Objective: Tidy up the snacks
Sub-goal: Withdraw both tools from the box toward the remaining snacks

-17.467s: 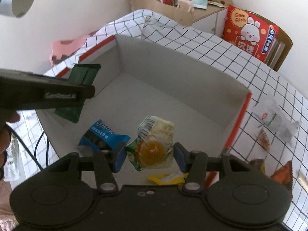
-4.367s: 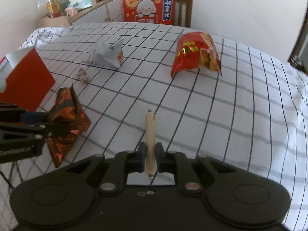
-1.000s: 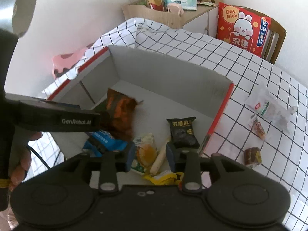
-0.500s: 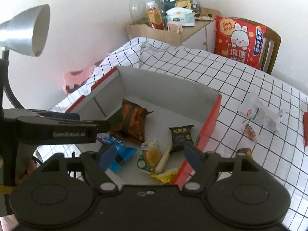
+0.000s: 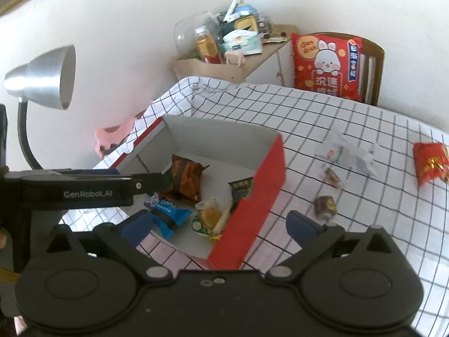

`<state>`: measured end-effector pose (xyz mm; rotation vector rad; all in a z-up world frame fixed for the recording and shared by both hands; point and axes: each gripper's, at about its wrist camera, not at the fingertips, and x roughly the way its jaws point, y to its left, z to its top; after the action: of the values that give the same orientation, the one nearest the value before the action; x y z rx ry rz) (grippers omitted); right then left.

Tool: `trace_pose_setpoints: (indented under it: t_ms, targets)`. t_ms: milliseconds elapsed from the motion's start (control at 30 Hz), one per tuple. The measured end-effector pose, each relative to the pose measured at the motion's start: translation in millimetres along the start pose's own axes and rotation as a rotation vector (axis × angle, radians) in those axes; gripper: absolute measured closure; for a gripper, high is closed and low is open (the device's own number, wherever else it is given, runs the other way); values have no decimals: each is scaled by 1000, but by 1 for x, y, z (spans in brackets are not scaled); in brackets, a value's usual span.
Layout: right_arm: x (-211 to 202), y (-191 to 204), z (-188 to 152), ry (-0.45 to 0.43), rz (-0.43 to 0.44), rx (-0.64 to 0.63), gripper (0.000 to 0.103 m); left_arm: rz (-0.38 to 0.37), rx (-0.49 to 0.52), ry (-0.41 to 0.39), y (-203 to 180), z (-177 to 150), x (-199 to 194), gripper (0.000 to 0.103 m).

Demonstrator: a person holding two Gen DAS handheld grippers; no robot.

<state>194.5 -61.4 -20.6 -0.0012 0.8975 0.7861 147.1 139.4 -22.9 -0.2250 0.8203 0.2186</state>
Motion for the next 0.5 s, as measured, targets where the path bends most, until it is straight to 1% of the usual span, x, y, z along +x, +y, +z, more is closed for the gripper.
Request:
trace_pose_setpoints:
  t_ms: [100,133,167,300,433,500]
  targets:
    - [-12,-13,-9,-9,3,25,0,-29,6,1,-15,-5,-1,8]
    - [-16,-17,-12,-16,1,31,0,-41,10,2,-20,-7,0,3]
    - [-21,-22,-16,-23,0,34,0,-58,15,3,-26,-9,0,1]
    - [-38,-42,-30,-62,-38,37,0,-95,26,3,-49,-15,2,1]
    - [-47,-67,-38,-53,-70,58,0,-115,30,3,-73,-17,8,1]
    - [-54,-83,-39,-50,-96,72,0,-127,17,15,-86,-17,12,1]
